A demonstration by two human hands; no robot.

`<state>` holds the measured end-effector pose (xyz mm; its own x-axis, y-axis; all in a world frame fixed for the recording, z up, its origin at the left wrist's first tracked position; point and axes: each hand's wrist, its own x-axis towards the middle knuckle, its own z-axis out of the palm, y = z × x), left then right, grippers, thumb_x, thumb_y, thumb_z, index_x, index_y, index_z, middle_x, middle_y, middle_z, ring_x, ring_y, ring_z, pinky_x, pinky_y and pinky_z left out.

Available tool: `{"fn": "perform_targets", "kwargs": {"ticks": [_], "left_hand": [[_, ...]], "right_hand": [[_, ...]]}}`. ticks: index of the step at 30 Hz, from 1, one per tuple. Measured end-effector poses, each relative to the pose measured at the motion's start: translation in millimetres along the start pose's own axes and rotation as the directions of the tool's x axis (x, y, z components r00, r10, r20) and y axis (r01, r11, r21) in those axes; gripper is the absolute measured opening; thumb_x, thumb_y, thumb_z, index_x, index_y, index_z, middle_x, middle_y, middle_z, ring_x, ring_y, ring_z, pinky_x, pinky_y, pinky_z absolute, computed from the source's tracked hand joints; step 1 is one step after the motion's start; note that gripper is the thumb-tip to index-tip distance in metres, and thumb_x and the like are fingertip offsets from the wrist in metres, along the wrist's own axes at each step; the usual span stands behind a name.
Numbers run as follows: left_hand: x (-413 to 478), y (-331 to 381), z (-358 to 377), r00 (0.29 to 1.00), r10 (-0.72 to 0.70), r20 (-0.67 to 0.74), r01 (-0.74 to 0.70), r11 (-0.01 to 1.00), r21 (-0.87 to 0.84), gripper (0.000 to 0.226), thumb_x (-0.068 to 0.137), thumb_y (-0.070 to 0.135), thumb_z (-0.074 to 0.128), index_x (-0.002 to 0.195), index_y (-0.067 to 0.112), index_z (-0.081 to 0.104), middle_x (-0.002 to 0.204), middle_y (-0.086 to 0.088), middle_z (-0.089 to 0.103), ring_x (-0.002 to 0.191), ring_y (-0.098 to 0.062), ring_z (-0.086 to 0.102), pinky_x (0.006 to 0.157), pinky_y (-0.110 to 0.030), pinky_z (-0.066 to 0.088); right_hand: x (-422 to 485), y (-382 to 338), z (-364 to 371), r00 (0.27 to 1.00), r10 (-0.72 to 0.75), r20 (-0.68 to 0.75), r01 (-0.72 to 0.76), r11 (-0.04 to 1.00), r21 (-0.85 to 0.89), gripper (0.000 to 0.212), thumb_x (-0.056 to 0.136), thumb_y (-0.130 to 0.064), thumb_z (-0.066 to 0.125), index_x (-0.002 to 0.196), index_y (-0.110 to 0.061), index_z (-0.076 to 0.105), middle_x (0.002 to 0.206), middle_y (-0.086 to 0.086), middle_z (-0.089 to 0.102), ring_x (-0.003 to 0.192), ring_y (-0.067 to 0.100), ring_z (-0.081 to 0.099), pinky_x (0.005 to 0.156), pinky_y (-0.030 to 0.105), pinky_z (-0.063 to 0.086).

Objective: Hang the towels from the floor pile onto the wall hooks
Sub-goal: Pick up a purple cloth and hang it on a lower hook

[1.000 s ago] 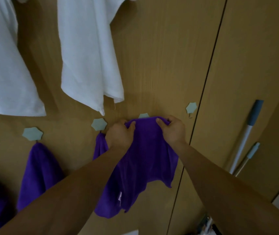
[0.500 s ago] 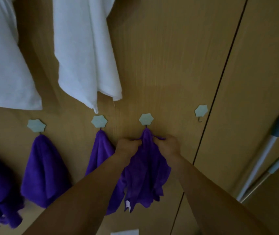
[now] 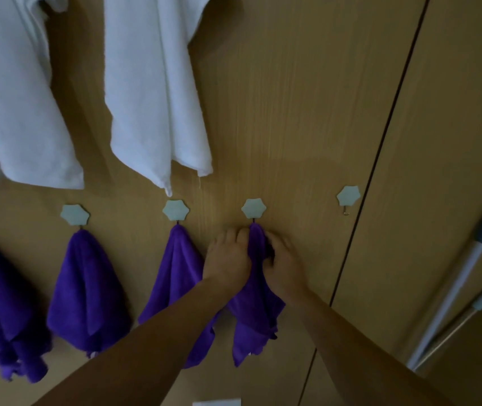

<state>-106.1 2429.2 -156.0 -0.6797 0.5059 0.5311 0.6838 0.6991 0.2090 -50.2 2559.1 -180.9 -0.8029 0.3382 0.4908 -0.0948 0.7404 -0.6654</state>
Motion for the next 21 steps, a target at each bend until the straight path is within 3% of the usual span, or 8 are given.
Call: {"fn": "perform_targets", "kwargs": {"ticks": [3, 6, 9, 11, 13, 15, 18, 21], "left_hand": [[-3, 3, 1, 0.981, -0.046, 0.187, 0.131, 0.873, -0.47, 0.048, 0.087, 0.013, 0.052, 0.134, 0.01, 0.042, 0.098, 0.006, 0.058, 0.076, -0.003, 0.055, 0.063, -0.009, 0.044], [-12, 3, 15, 0.944, -0.107, 0.313, 0.298, 0.684, -0.666, 0.045, 0.084, 0.013, 0.058, 0.127, 0.011, 0.044, 0.097, 0.007, 0.061, 0.083, -0.004, 0.06, 0.062, -0.008, 0.047], [-21, -6, 27, 0.924, -0.123, 0.362, 0.348, 0.66, -0.666, 0.053, 0.081, 0.003, 0.059, 0.131, 0.01, 0.043, 0.114, 0.001, 0.059, 0.101, -0.012, 0.06, 0.066, -0.005, 0.046], [-24, -14, 32, 0.924, -0.108, 0.367, 0.338, 0.677, -0.653, 0.057, 0.079, -0.004, 0.057, 0.133, 0.01, 0.043, 0.119, -0.002, 0.059, 0.107, -0.014, 0.057, 0.07, -0.003, 0.044], [-22, -19, 33, 0.923, -0.058, 0.381, 0.31, 0.699, -0.644, 0.057, 0.077, -0.009, 0.055, 0.13, 0.009, 0.046, 0.116, -0.004, 0.061, 0.106, -0.016, 0.058, 0.071, -0.003, 0.044], [-19, -25, 32, 0.924, -0.016, 0.382, 0.274, 0.725, -0.632, 0.052, 0.076, -0.011, 0.052, 0.125, 0.008, 0.05, 0.109, -0.003, 0.063, 0.102, -0.017, 0.06, 0.074, -0.006, 0.045], [-15, -34, 33, 0.944, -0.095, 0.315, 0.271, 0.766, -0.583, 0.043, 0.079, -0.01, 0.048, 0.119, 0.004, 0.056, 0.106, -0.007, 0.066, 0.096, -0.018, 0.061, 0.079, -0.014, 0.048], [-16, -36, 36, 0.95, -0.192, 0.245, 0.3, 0.781, -0.548, 0.036, 0.081, -0.006, 0.052, 0.114, 0.005, 0.058, 0.093, 0.002, 0.062, 0.078, -0.007, 0.055, 0.06, 0.0, 0.041]], "right_hand": [[-5, 6, 4, 0.997, 0.039, 0.072, -0.046, 0.994, 0.096, 0.062, 0.087, -0.007, 0.055, 0.143, -0.026, 0.04, 0.132, -0.007, 0.054, 0.113, 0.005, 0.053, 0.099, 0.029, 0.047], [-11, 11, 5, 0.97, 0.07, 0.232, -0.127, 0.962, 0.24, 0.072, 0.081, -0.02, 0.069, 0.144, -0.03, 0.034, 0.125, -0.016, 0.056, 0.108, -0.002, 0.058, 0.09, 0.022, 0.05], [-18, 21, 6, 0.94, 0.061, 0.335, -0.144, 0.963, 0.229, 0.081, 0.073, -0.003, 0.074, 0.139, -0.027, 0.035, 0.111, -0.022, 0.056, 0.098, -0.013, 0.058, 0.08, 0.009, 0.047], [-19, 23, 2, 0.926, 0.136, 0.351, -0.172, 0.982, 0.074, 0.07, 0.078, -0.006, 0.071, 0.139, -0.022, 0.041, 0.109, -0.017, 0.059, 0.093, -0.011, 0.057, 0.083, 0.014, 0.048], [-16, 28, -6, 0.916, 0.184, 0.358, -0.14, 0.98, -0.144, 0.048, 0.082, -0.007, 0.063, 0.129, -0.015, 0.053, 0.111, -0.001, 0.065, 0.098, 0.009, 0.063, 0.086, 0.027, 0.049], [-13, 36, -15, 0.935, 0.235, 0.265, -0.16, 0.948, -0.276, 0.033, 0.082, -0.007, 0.056, 0.113, -0.012, 0.063, 0.109, 0.01, 0.069, 0.101, 0.028, 0.064, 0.083, 0.032, 0.049], [-9, 47, -30, 0.93, 0.368, -0.02, -0.361, 0.898, -0.252, 0.033, 0.077, -0.002, 0.049, 0.102, -0.015, 0.069, 0.1, 0.012, 0.072, 0.095, 0.031, 0.066, 0.081, 0.037, 0.053], [-11, 55, -32, 0.892, 0.45, -0.039, -0.429, 0.817, -0.386, 0.038, 0.077, -0.012, 0.052, 0.11, -0.025, 0.067, 0.104, 0.008, 0.071, 0.099, 0.03, 0.064, 0.083, 0.036, 0.054]]}}
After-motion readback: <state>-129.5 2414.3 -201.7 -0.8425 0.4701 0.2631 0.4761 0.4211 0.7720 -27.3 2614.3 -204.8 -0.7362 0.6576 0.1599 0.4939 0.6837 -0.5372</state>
